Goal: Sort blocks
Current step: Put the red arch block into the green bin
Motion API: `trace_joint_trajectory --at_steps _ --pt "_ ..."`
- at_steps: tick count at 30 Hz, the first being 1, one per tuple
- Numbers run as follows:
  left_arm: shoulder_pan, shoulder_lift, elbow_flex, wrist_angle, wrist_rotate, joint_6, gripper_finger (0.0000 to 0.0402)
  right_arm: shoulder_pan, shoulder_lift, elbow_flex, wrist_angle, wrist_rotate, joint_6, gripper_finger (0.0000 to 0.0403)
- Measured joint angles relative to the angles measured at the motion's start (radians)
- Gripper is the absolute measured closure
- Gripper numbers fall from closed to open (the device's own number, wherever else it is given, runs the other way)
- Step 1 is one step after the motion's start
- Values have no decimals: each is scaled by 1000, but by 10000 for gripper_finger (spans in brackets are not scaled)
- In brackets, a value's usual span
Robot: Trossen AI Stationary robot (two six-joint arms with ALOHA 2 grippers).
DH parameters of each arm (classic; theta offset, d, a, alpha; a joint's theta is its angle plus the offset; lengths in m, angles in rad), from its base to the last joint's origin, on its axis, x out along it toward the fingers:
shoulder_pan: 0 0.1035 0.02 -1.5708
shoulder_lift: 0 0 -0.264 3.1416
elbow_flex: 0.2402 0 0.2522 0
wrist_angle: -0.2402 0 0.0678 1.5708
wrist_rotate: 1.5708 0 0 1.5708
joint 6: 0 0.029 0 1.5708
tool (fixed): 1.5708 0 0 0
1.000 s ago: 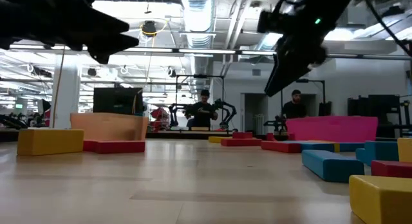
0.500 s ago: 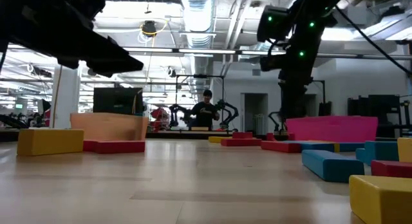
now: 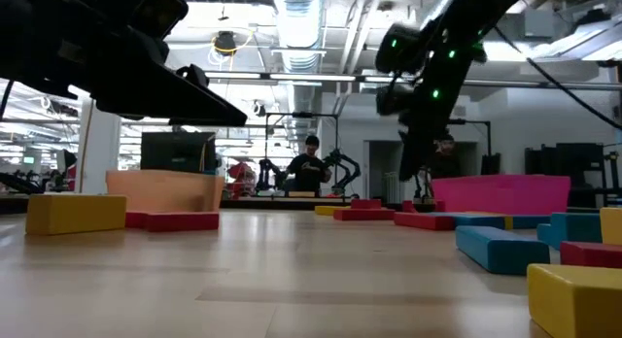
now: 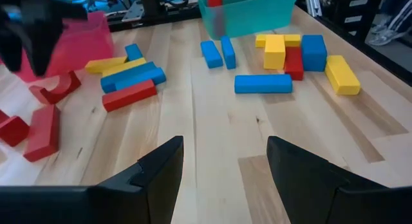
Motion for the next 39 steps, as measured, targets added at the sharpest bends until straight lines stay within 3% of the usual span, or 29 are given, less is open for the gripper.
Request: trace_joint_trajectory --at_steps 12,18,22,31,39 --pt "0 3 3 -7 2 -13 182 -37 184 3 60 0 -19 175" --pt "3 3 3 -6 2 -5 182 -32 164 2 58 -1 4 240" --pt "12 3 3 -6 1 -5 182 -9 119 -2 63 0 12 287" --pt "14 3 3 -5 -2 -9 182 103 -52 0 -38 2 111 273" --pt "14 3 2 -6 -1 -18 182 332 -276 0 -187 2 288 270"
